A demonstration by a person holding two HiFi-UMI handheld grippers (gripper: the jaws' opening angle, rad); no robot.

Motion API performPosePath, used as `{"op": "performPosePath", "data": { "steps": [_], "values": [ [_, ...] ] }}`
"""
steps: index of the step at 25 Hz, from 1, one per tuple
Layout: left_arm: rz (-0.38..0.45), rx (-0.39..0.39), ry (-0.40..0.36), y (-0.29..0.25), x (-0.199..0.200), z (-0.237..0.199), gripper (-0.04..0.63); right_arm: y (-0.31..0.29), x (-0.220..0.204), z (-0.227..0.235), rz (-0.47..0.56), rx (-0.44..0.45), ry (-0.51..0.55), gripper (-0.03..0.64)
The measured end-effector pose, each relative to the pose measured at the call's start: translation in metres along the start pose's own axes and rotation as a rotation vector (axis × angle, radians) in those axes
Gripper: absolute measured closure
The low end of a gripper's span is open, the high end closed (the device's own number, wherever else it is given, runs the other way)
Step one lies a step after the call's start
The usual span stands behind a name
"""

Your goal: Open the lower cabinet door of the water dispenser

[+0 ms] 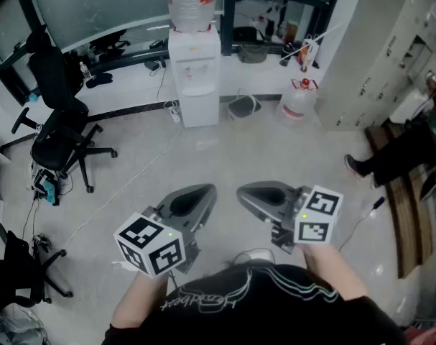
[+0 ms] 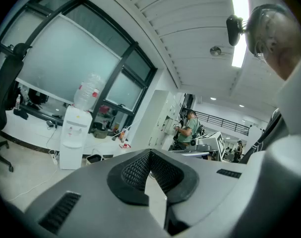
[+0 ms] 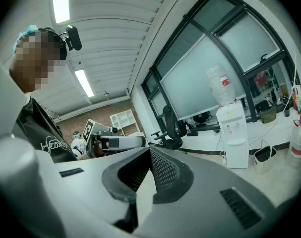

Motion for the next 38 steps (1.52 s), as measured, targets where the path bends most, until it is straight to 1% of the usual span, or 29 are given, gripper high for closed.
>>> {"op": "performPosePath", "data": {
  "steps": [5, 9, 14, 17, 21, 25, 30, 34, 38],
  "values": [
    [-0.006, 0.01, -0.026, -0.005, -0.001, 0.004, 0.595, 0.001, 0.002, 0.003, 0.009, -0.001, 0.014, 0.604],
    [-0.003, 0.01, -0.019, -0.004, -0.002, 0.005, 0.595, -0.001, 0.003, -0.001, 0.003, 0.014, 0.02, 0.604],
    [-0.018, 0.008, -0.003, -0.012, -0.006, -0.001, 0.595, 0.001, -0.004, 0.006, -0.004, 0.0, 0.002, 0.604],
    [-0.034, 0.009, 0.0, -0.022, -0.008, -0.005, 0.595, 0.004, -0.01, 0.015, 0.007, -0.021, -0.018, 0.604],
    [-0.049, 0.011, 0.005, -0.045, -0.001, -0.016, 0.595, 0.006, -0.013, 0.04, 0.029, -0.033, -0.044, 0.603],
    [-0.07, 0.019, 0.014, -0.085, 0.01, -0.035, 0.595, 0.006, -0.017, 0.086, 0.028, -0.042, -0.055, 0.603],
    [-0.089, 0.047, 0.052, -0.168, 0.035, -0.076, 0.595, 0.004, -0.019, 0.181, 0.003, -0.046, -0.064, 0.603],
    [-0.137, 0.097, 0.111, -0.236, 0.036, -0.117, 0.595, 0.0, -0.041, 0.253, -0.047, -0.045, -0.091, 0.603],
    [-0.181, 0.137, 0.16, -0.297, 0.034, -0.159, 0.595, -0.005, -0.066, 0.325, -0.073, -0.025, -0.171, 0.603]
  ]
}}
Point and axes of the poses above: the fingertips, and each gripper's own axes: y backward along the fingers, z to its right, x out of its top, the point moved 7 cm from there along y, backward along the fingers, and after that the axes turned 14 degrees about y, right-handed, at the moved point
